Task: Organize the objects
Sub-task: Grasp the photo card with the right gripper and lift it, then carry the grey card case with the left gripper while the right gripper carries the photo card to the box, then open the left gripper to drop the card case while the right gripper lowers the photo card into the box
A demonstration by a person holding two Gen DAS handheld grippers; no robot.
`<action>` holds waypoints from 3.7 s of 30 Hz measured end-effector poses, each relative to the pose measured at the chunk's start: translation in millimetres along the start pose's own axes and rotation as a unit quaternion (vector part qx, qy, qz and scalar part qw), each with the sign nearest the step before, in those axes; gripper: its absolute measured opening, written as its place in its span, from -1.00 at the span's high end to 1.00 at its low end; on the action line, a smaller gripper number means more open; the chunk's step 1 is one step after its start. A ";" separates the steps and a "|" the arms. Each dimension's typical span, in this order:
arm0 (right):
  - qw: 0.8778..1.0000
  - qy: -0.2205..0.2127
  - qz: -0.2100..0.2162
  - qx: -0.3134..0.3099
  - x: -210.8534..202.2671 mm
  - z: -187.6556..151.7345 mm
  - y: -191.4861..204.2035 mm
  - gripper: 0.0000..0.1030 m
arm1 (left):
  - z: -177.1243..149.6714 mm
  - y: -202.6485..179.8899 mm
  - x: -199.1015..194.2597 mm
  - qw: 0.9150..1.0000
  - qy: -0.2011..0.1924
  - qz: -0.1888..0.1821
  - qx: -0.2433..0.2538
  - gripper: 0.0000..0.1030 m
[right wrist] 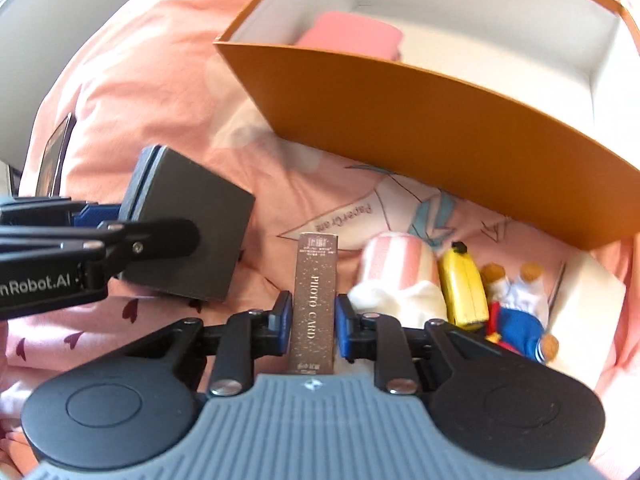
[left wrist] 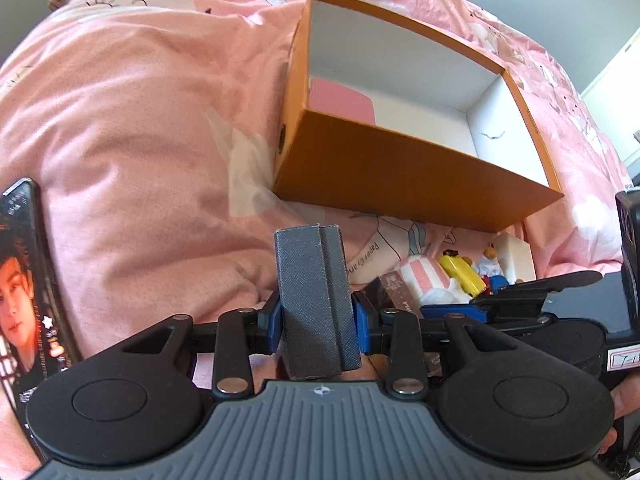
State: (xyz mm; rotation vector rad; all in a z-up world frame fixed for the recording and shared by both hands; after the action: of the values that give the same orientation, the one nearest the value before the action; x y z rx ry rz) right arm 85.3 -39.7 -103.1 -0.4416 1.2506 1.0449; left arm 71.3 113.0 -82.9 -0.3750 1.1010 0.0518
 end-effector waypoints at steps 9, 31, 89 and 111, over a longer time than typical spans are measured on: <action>0.999 0.013 -0.022 -0.042 19.7 4.2 3.5 0.51 | -7.1 -2.8 24.9 0.999 0.027 -0.019 -0.023 0.25; 0.981 -0.188 0.043 0.020 -134.4 53.5 -45.8 0.53 | 108.6 -65.1 -64.8 0.988 -0.093 -0.065 0.104 0.24; 0.986 -0.167 0.003 -0.022 4.6 199.8 -110.9 0.53 | 213.7 -52.5 58.2 0.962 -0.086 0.087 0.243 0.34; 0.787 -0.195 -0.189 -0.554 48.5 190.1 -4.4 0.54 | 213.5 1.1 49.0 0.990 -0.049 0.020 0.129 0.79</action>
State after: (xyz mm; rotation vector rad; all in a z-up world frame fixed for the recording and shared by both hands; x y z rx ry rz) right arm 192.4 124.2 -89.6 -1.2396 0.0302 1.3463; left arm 277.2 175.6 -41.5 -0.1160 1.0028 -0.0364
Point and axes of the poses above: each gripper's, at about its wrist camera, not at the fingertips, and x roughly the way its jaws point, y to its left, z to its top, the point moved 6 cm from there along x, roughly the way its jaws point
